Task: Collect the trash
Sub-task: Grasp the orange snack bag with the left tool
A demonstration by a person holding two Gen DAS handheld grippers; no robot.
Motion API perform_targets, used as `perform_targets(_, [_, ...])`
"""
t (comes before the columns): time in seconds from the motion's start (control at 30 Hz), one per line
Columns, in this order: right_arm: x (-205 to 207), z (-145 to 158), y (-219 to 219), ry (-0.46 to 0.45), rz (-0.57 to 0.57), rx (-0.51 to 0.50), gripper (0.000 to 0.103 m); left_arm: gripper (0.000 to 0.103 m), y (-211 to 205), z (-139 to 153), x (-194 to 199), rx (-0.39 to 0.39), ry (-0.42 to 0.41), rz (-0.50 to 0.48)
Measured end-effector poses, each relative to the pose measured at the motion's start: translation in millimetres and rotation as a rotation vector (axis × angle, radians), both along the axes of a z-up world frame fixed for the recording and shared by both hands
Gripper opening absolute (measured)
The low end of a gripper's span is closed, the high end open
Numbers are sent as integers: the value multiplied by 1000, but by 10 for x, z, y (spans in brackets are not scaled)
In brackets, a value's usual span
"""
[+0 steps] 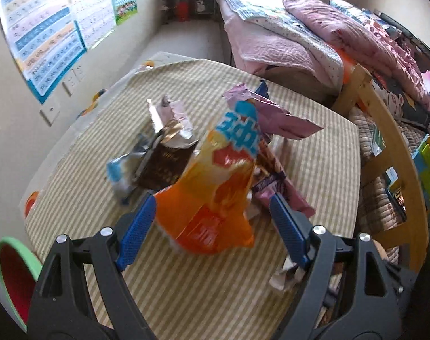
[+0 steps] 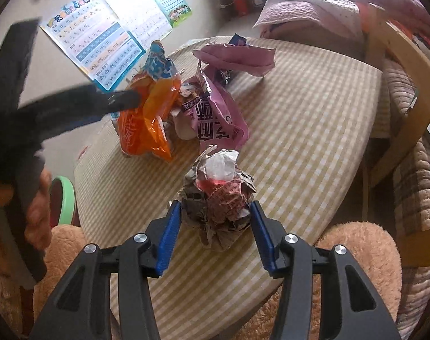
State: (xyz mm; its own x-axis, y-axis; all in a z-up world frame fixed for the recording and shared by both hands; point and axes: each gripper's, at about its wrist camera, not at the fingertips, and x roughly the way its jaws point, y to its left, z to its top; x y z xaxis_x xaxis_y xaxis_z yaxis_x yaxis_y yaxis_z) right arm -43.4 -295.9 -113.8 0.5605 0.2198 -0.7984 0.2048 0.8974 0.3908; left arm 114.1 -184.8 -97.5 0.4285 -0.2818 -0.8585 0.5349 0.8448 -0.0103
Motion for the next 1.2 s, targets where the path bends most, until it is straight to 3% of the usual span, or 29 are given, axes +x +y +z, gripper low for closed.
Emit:
perform_targets(0.1, [29, -7, 34, -6, 9, -9, 48, 76, -109, -82, 99, 40, 22, -14])
perform_targets(0.2, [44, -17, 48, -12, 16, -11, 48, 61, -152, -129, 146, 68, 29, -10])
perform_targets(0.4, [60, -35, 51, -14, 17, -6, 48, 53, -42, -81, 130, 34, 32, 28])
perform_targets(0.87, [71, -33, 60, -6, 11, -6, 48, 51, 676, 257, -231, -111, 14, 165])
perform_targets(1.2, [84, -25, 128, 0, 21, -38, 48, 51, 1090, 227, -531, -121, 14, 257])
